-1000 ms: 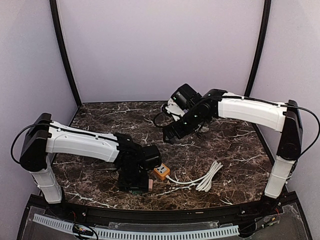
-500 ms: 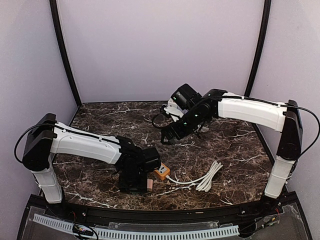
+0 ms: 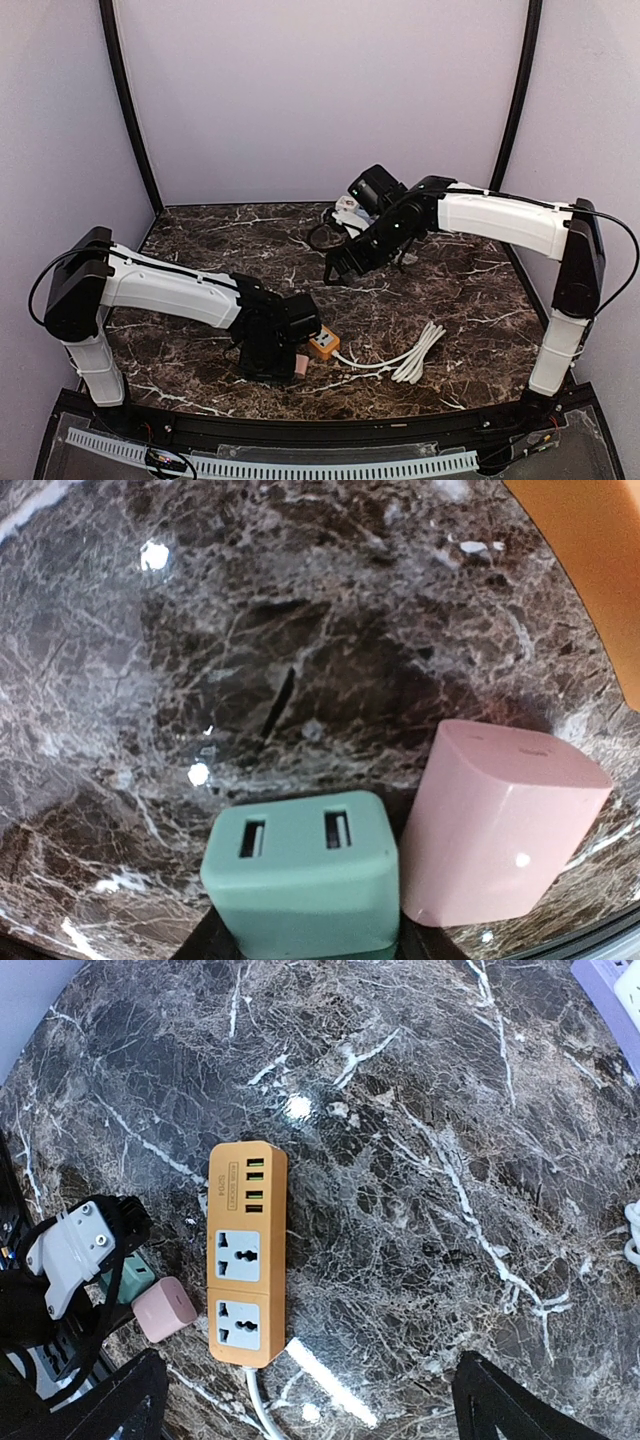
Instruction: Insert the plug
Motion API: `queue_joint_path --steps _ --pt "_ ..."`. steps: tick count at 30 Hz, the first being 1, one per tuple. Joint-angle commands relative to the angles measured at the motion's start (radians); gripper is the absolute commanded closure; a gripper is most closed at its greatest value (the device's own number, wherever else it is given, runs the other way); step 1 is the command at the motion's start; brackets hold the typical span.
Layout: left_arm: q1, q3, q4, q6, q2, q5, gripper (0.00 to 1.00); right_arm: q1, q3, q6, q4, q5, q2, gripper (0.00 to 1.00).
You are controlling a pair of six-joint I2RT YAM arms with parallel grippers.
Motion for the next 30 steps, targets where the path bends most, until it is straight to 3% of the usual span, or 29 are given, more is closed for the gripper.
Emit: queue_joint_path --steps 1,9,14,21,30 --pt "0.029 -0.028 -0.040 0.113 0.006 -0.078 0.64 -0.025 -0.020 -0.012 0.028 -0.023 -0.027 0.01" --pt "0.075 -0.085 0.019 0.336 -0.020 -0.061 0.63 -0.056 -0.048 -0.016 0.034 -0.020 -0.071 0.01" --pt "0.114 -0.081 -0.014 0.420 -0.018 -0.070 0.53 -0.066 -0.065 -0.022 0.039 -0.013 -0.094 0.02" --pt "0.106 -0.084 0.011 0.333 -0.019 -0.110 0.38 -0.078 -0.067 -0.028 0.041 0.000 -0.103 0.01" --pt "0.060 -0.075 0.065 0.156 0.005 -0.164 0.35 -0.115 -0.081 -0.027 0.041 -0.021 -0.116 0.01"
